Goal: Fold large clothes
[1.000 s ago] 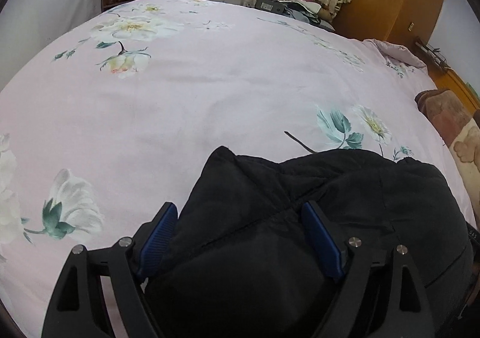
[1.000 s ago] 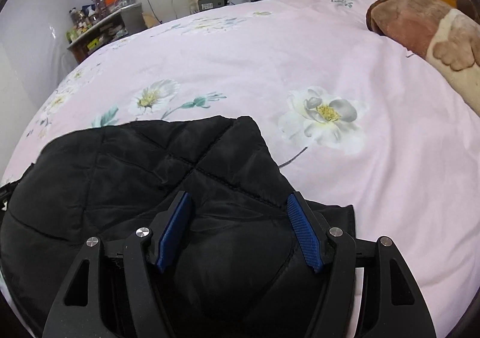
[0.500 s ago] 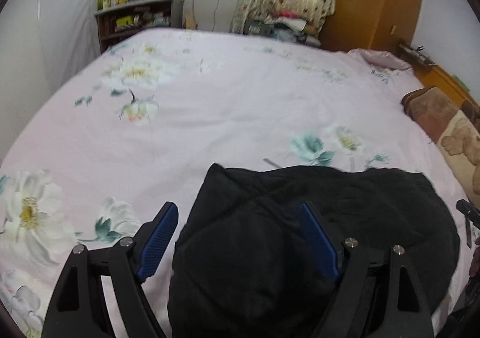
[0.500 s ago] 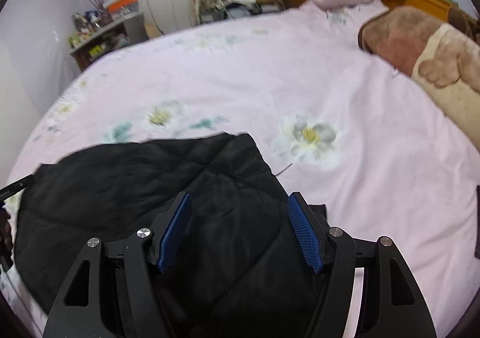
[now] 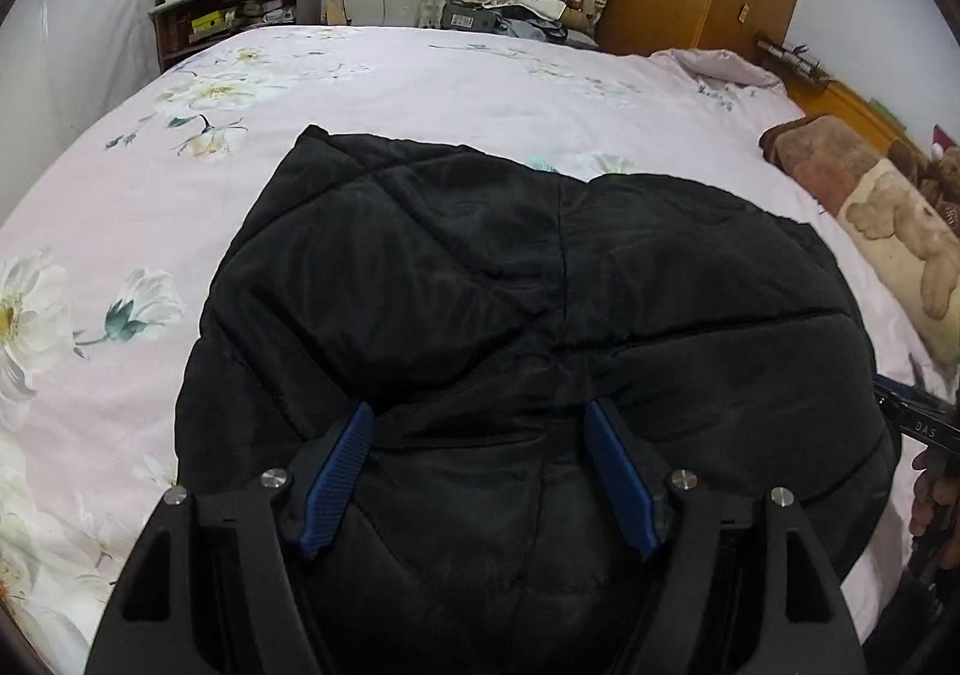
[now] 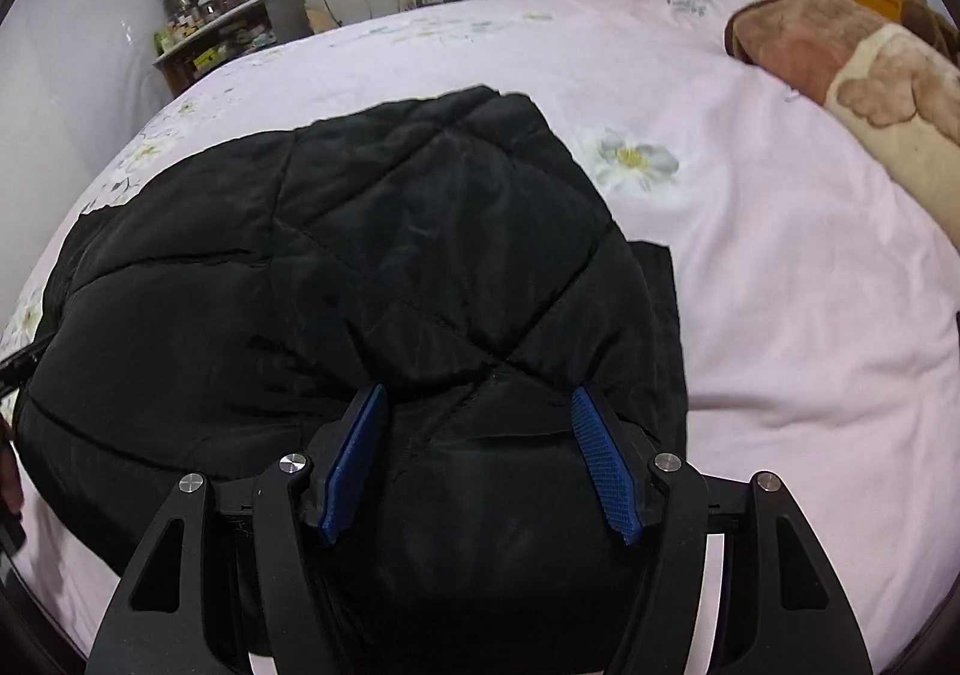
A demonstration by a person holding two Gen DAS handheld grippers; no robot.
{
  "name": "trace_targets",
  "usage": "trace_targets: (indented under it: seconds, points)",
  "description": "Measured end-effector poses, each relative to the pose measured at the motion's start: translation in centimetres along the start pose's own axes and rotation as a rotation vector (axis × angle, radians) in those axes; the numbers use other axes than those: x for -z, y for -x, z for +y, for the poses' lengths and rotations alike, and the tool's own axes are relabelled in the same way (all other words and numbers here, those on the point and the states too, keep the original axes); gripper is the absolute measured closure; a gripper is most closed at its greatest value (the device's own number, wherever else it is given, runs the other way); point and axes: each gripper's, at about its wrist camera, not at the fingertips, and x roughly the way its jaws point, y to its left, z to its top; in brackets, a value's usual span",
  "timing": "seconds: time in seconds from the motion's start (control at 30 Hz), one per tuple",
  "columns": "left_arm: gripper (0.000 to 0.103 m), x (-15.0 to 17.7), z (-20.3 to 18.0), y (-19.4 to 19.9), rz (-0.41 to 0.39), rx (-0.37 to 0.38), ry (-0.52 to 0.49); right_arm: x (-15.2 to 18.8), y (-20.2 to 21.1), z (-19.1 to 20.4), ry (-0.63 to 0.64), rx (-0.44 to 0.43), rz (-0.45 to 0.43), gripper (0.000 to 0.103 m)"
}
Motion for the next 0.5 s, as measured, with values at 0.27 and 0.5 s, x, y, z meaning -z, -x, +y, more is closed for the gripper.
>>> trace_targets:
  seconds: [0.27, 0.5]
  points:
    - [0.035, -1.1, -1.8, 2.5, 0.033, -0.064, 0.003, -1.8, 2.6, 0.4, -0.008, 0.029, 0.020, 0.040]
    - [0.035, -1.5, -6.0, 5.1, -0.036, 0.016, -0.019, -2.0, 6.8, 6.9, 0.085, -0.127, -0.110, 0.040]
